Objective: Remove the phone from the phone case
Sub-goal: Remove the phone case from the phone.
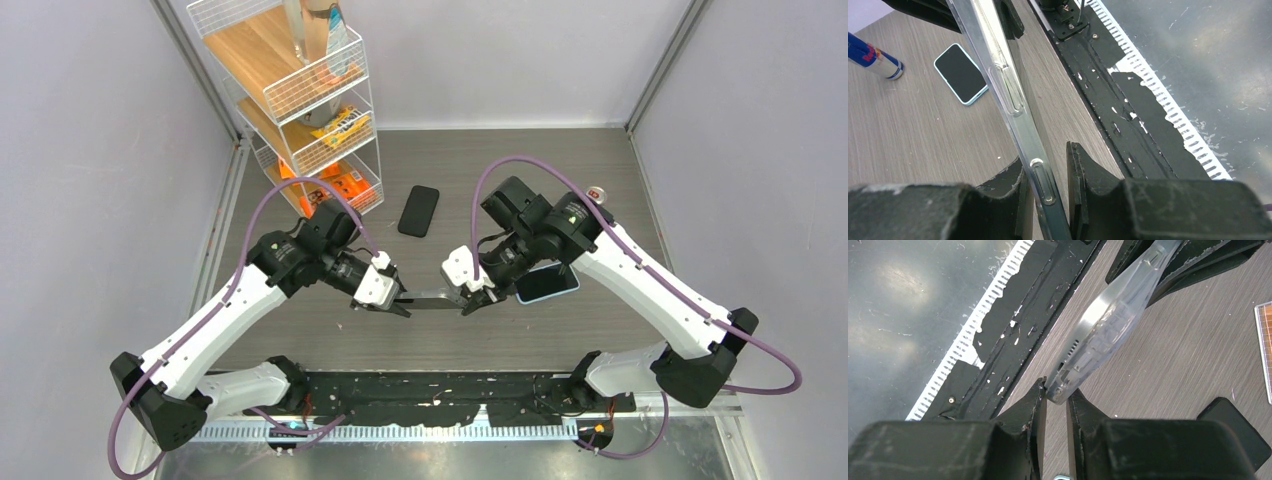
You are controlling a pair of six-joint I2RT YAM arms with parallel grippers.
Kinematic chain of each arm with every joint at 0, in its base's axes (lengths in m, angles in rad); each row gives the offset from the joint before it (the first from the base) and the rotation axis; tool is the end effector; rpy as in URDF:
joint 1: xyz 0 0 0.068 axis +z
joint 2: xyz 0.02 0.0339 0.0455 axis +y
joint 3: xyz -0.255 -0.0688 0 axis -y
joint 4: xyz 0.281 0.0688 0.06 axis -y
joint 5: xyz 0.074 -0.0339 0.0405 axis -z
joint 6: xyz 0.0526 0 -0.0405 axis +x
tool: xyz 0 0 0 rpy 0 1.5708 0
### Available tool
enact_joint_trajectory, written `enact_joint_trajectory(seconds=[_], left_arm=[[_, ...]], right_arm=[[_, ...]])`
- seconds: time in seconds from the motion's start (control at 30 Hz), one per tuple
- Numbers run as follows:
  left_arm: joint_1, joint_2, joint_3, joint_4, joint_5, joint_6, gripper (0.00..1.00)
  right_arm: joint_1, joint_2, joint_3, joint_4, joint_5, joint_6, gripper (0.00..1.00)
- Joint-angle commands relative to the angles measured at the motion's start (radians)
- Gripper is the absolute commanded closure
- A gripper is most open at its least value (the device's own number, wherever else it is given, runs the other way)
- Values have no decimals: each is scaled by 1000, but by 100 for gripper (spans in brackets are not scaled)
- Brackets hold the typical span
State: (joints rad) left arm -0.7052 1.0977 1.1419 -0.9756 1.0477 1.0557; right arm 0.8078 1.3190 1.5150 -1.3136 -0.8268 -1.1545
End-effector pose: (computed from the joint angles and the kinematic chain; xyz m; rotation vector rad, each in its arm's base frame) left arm 0.1545 -0.1914 0.3324 1.9004 1.0416 -1.0879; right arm 0.1575 0.2207 0.3755 -2.1338 1.1350 0.9434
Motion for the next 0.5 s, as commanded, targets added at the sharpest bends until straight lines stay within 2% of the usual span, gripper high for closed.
enact_joint_trajectory(seconds=[0.0,0.47], left_arm=[[-74,-7,-32,-245,163,67,100],[-74,-10,-39,-237,160,66,100]], right_arm=[[-36,-40,76,168,103,-41,89],[-37,-37,85,170,116,-45,90]])
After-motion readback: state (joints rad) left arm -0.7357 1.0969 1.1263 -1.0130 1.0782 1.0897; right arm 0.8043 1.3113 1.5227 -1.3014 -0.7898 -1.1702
